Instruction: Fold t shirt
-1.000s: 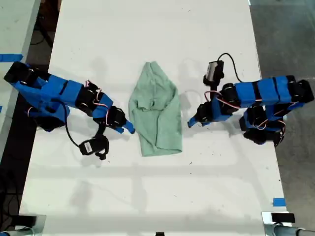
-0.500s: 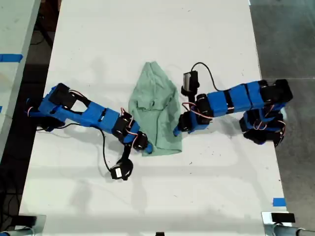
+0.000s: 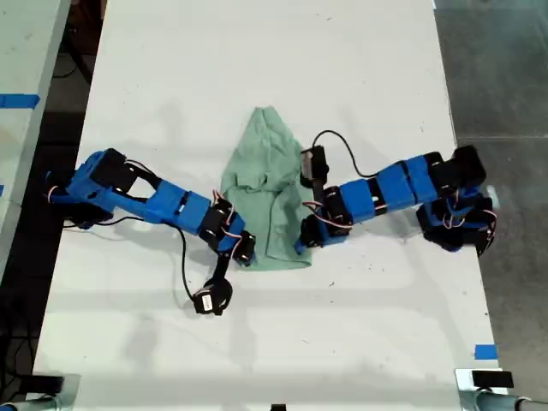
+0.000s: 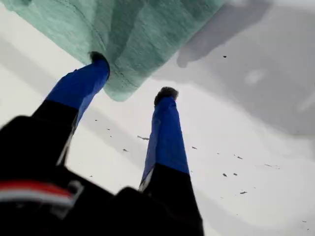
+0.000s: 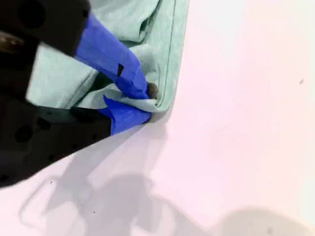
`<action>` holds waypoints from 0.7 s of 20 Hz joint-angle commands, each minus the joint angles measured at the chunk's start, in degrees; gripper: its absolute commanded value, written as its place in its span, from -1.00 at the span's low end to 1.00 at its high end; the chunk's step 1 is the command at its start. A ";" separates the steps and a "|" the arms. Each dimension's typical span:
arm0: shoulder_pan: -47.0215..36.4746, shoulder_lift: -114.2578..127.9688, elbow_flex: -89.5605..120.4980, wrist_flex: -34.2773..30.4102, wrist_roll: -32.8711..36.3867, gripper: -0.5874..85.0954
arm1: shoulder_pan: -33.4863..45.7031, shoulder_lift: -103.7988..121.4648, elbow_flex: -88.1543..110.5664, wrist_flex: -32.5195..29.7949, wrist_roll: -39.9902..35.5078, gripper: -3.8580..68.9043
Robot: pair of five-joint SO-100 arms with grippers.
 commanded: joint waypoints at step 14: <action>2.02 2.99 -3.52 4.83 3.16 -0.99 | -6.50 -12.04 -19.95 5.01 5.45 -0.94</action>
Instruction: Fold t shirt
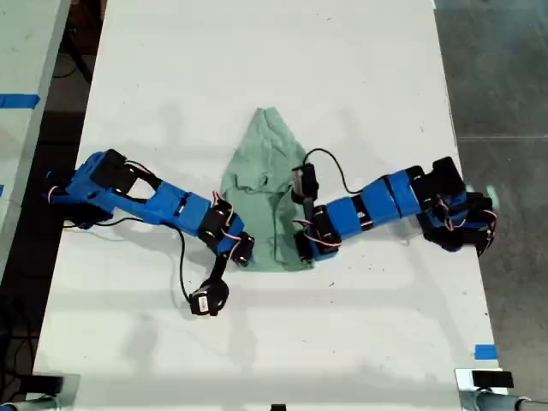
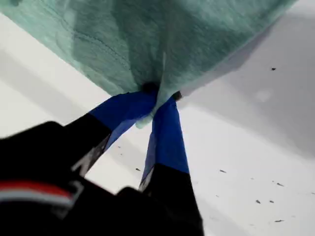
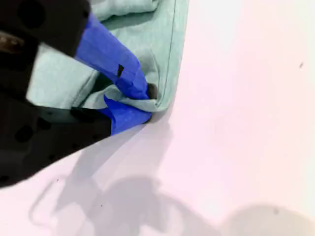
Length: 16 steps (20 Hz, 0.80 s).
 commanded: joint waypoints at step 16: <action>-33.22 29.53 -2.29 16.52 15.91 -0.99 | 27.69 26.81 -6.15 2.20 -18.72 -0.94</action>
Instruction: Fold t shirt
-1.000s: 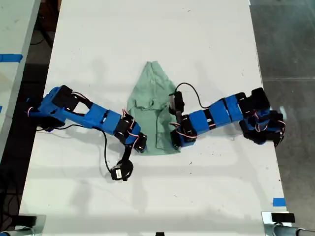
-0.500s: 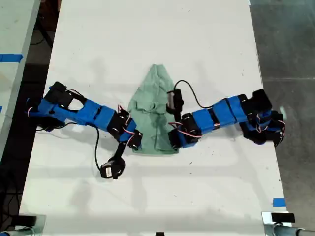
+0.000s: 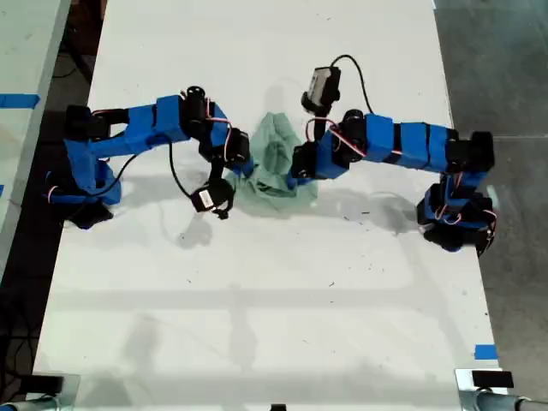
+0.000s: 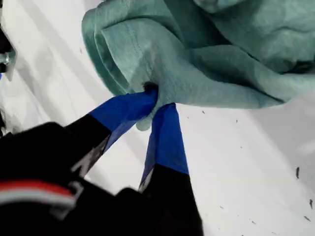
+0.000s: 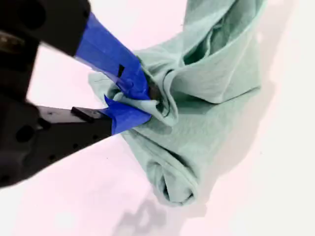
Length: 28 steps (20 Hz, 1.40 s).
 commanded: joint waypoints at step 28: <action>-16.79 42.98 9.05 2.81 8.35 -0.98 | 24.35 44.30 26.63 11.69 -11.60 -0.86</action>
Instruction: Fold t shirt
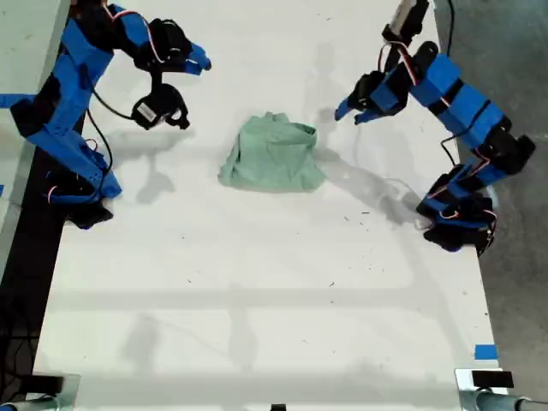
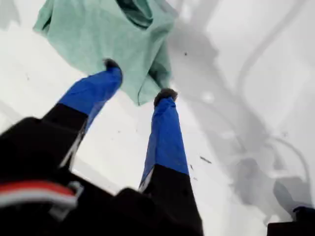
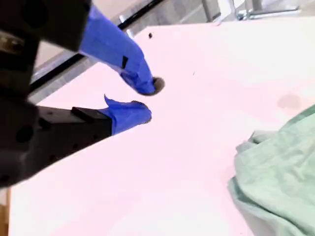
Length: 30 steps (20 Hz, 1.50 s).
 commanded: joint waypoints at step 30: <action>40.25 94.04 119.88 -30.59 -27.51 -0.99 | -32.61 85.34 96.42 -16.70 12.83 -0.89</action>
